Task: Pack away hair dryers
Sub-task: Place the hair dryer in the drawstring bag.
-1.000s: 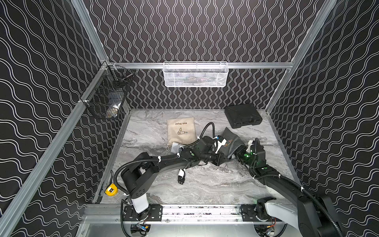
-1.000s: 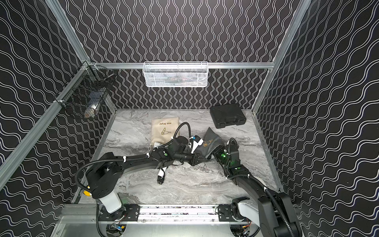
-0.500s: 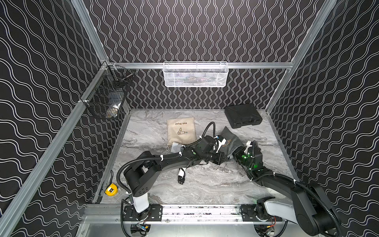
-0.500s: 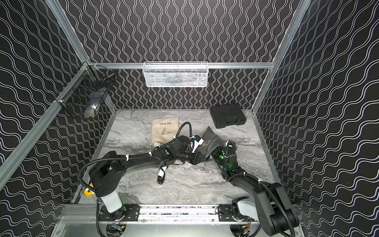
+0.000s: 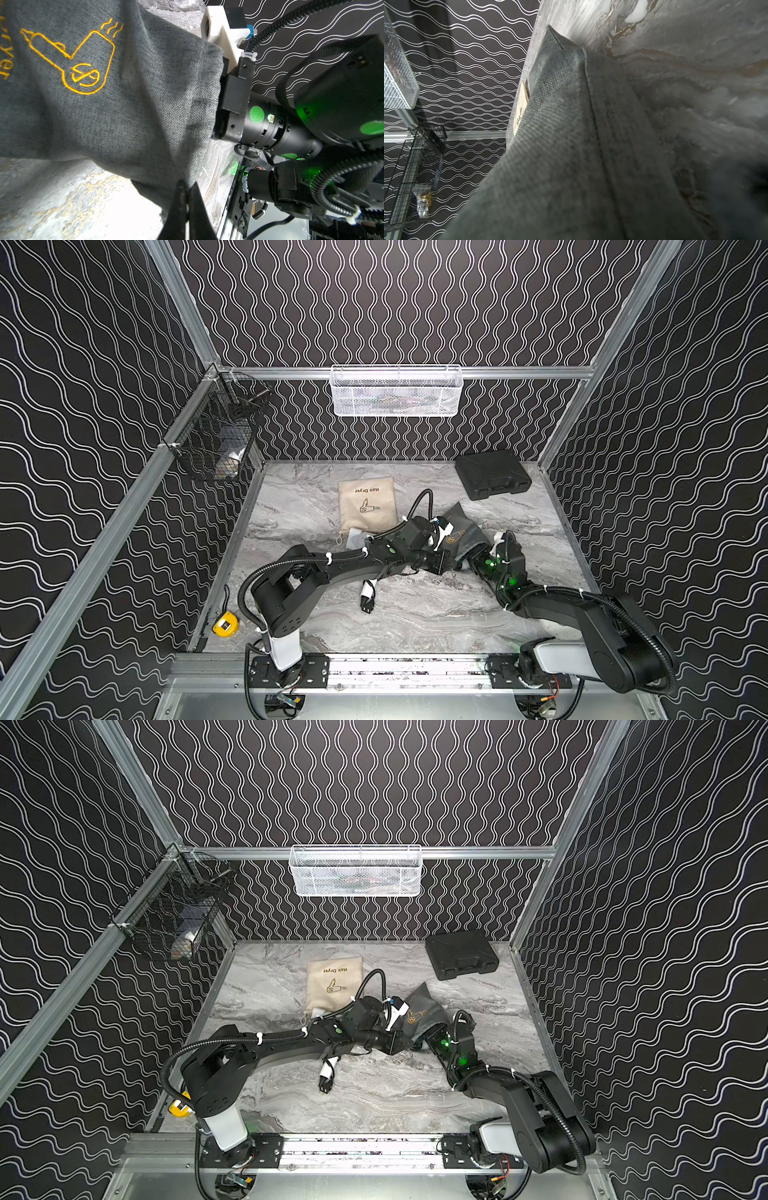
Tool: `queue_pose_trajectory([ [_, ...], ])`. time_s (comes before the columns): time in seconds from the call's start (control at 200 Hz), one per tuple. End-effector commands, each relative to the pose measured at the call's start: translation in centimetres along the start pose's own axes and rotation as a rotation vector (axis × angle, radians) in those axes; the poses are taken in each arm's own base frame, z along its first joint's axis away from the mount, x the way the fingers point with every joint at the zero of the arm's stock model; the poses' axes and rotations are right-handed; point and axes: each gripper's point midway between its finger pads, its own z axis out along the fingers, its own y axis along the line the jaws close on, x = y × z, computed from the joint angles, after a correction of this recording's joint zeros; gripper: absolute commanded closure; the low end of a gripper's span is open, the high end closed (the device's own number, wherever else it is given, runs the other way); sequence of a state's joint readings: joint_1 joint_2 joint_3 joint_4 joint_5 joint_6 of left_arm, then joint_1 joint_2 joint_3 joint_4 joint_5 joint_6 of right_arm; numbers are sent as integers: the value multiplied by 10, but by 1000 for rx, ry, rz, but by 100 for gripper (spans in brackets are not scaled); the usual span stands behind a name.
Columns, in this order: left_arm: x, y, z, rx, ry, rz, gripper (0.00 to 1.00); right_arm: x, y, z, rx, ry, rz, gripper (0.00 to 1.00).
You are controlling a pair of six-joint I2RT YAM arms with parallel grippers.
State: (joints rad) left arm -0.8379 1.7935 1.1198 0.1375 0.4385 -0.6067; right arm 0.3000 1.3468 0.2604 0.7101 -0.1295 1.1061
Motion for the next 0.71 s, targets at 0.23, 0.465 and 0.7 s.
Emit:
queue_pose_trajectory([
  [0.23,-4,9,1,-10,-8,-15,100,3,-6,-6,41,10,-23,48],
  [0.465,-7,12,2,-7,-8,-27,100,8,-21,-19,127,32,-19,36],
  [0.7,-10,17,6,-36,-2,-32,100,19,-26,-24,231,132,-32,29],
])
